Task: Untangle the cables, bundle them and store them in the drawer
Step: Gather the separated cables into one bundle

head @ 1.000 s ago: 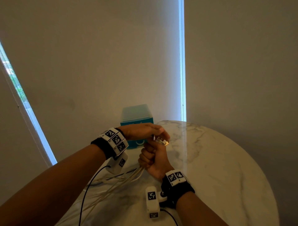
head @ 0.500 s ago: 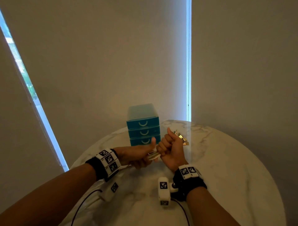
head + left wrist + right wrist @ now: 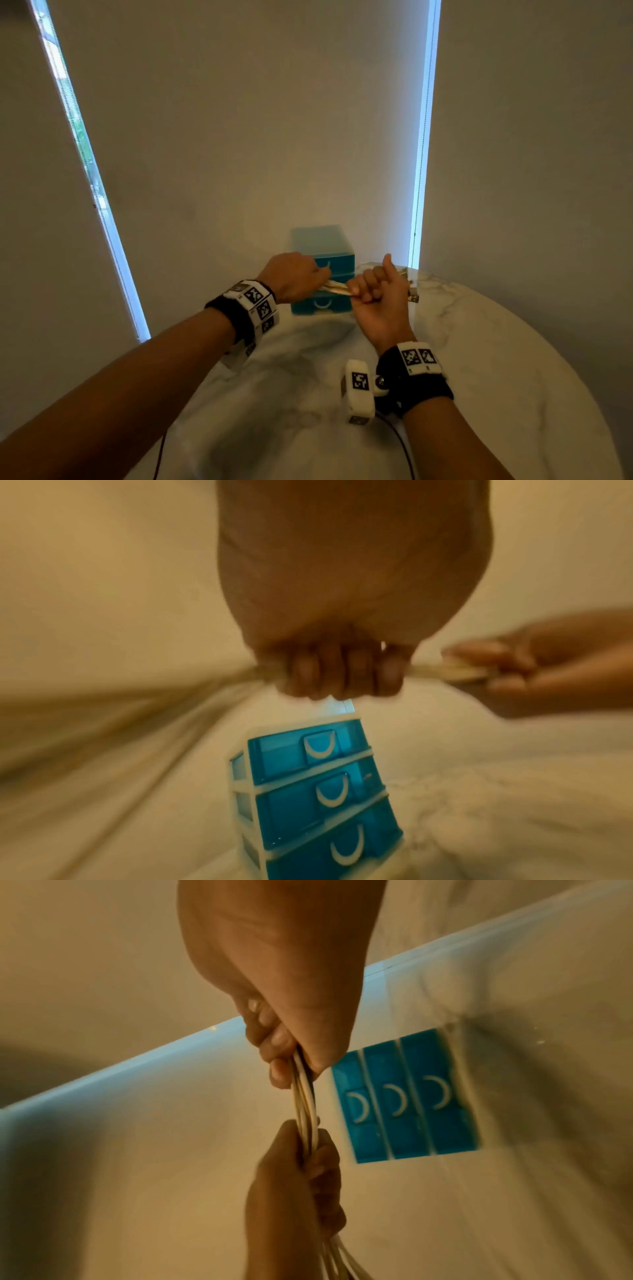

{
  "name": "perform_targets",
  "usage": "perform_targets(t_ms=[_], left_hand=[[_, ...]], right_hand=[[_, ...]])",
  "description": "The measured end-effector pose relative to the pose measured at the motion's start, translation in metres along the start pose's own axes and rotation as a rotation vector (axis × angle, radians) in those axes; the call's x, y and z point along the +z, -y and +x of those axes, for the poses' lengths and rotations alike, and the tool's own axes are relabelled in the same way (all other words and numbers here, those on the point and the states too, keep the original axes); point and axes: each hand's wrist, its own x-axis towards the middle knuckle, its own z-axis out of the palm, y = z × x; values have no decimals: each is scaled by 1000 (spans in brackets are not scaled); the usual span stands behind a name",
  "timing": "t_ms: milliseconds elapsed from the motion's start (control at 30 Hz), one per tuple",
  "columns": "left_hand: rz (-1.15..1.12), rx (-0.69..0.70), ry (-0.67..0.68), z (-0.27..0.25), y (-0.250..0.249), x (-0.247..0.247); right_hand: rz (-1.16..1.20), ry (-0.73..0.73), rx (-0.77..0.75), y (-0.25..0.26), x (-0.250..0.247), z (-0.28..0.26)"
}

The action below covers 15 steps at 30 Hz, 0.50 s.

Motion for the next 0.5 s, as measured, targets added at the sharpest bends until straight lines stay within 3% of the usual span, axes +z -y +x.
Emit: perform_targets(t_ms=[33, 100, 300, 500], left_hand=[[143, 45, -78, 0, -9, -1], [272, 147, -65, -1, -29, 14], [130, 177, 140, 8, -77, 78], [15, 62, 198, 23, -94, 95]], right_hand=[[-6, -8, -13, 10, 0, 3], [-54, -89, 10, 23, -12, 7], [-231, -504, 203, 46, -75, 13], [-340, -616, 298, 75, -91, 21]])
